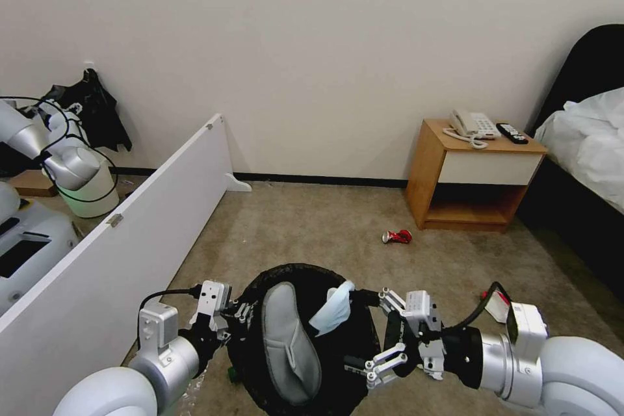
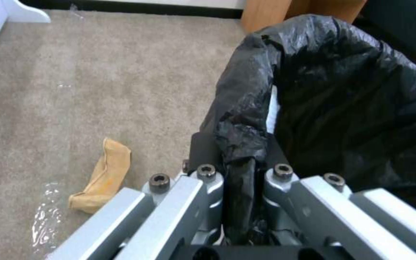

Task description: Pick up the trash bin, then pick up the garbage from the floor and place it into the trash bin.

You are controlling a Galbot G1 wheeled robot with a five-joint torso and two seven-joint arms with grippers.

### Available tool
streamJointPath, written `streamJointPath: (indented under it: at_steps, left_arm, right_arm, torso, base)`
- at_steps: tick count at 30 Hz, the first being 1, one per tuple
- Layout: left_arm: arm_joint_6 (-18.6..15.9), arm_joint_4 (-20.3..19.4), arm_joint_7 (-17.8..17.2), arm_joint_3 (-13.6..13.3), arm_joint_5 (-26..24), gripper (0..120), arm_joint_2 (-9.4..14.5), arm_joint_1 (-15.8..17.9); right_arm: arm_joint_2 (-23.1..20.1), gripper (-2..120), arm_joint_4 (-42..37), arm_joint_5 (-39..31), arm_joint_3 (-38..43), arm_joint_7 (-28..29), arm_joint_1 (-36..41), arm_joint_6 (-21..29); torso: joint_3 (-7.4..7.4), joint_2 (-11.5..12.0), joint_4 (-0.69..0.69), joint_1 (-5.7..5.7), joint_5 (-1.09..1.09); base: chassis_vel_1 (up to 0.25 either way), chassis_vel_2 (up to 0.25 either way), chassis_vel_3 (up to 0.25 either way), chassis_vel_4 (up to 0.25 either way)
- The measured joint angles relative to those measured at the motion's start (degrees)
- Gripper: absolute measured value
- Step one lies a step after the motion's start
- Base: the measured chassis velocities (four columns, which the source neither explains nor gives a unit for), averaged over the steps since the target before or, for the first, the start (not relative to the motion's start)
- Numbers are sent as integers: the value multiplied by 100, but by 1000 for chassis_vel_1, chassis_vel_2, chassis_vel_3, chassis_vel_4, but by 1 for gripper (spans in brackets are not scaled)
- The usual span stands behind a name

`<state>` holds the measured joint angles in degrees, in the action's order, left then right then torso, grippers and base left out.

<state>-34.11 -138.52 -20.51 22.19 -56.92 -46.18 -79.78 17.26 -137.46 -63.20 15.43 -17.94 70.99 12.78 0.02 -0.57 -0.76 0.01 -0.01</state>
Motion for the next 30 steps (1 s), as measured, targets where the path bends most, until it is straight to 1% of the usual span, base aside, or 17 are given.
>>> streamJointPath:
  at_steps: [1, 3, 6, 11, 16, 22, 30]
  left_arm:
    - [0, 0, 0, 0, 0, 4, 0, 0]
    - [-2, 7, 1, -15, 5, 4, -1, 7]
    - [-2, 8, 1, -21, 5, 4, 0, 16]
    - [-3, 13, 3, -40, 5, 4, 3, 46]
    - [-4, 11, 9, -31, 4, 4, -5, 45]
    - [-4, -1, 19, 16, 1, 4, -17, 8]
    - [1, -22, 20, 59, -39, 4, -23, 10]
  right_arm:
    - [0, 100, 0, 0, 0, 0, 0, 0]
    - [79, 100, -106, -355, 32, 286, -59, 434]
    - [82, 100, -126, -415, 49, 290, -60, 477]
    - [-3, 100, -220, -610, 116, 90, -39, 506]
    - [-36, 100, -231, -701, 73, 73, -25, 562]
    - [-80, 100, -210, -833, 182, 404, 64, 792]
    - [-50, 100, -220, -922, 141, 493, 131, 849]
  torso:
    - [0, 0, 0, 0, 0]
    - [0, 0, 0, 0, 2]
    - [0, 0, 0, 0, 1]
    - [0, 0, 0, 0, 0]
    - [0, 0, 0, 0, 0]
    - [0, 0, 0, 0, 0]
    - [0, 0, 0, 0, 1]
  base:
    - [0, 0, 0, 0]
    - [0, 0, 0, 0]
    - [0, 0, 0, 0]
    - [0, 0, 0, 0]
    - [0, 0, 0, 0]
    - [0, 0, 0, 0]
    - [0, 0, 0, 0]
